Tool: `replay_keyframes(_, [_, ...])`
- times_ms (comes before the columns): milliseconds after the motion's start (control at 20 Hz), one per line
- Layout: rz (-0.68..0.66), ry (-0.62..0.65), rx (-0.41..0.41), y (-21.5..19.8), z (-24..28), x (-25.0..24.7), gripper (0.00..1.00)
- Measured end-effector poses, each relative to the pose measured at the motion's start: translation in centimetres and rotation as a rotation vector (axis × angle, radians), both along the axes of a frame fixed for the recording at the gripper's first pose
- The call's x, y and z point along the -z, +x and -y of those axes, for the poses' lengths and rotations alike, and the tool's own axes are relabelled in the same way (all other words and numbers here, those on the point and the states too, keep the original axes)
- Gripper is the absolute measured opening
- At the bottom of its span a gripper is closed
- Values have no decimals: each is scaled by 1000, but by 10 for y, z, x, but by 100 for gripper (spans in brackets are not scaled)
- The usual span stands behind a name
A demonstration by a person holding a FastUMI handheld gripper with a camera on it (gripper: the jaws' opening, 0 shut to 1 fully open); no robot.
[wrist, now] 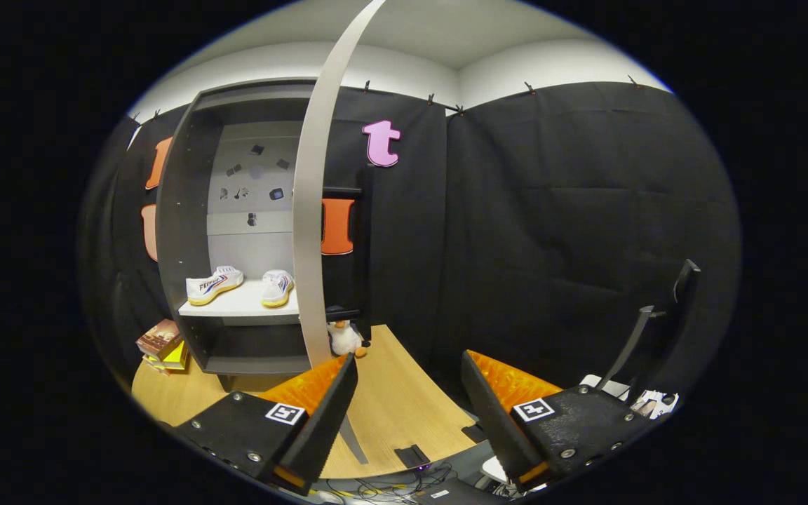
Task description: Open the shoe cabinet door, grab the shoes and put them into the shoe cabinet, then close the shoe cabinet door.
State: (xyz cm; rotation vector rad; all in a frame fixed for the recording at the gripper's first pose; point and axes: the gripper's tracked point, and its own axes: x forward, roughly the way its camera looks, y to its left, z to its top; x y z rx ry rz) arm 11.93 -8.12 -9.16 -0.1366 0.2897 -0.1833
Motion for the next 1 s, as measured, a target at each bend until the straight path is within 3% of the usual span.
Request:
replay_keyframes(300, [0,16,-52,3,-12,-5,89])
replay_keyframes(1000, [-9,126,-295,-9,-156,13,89])
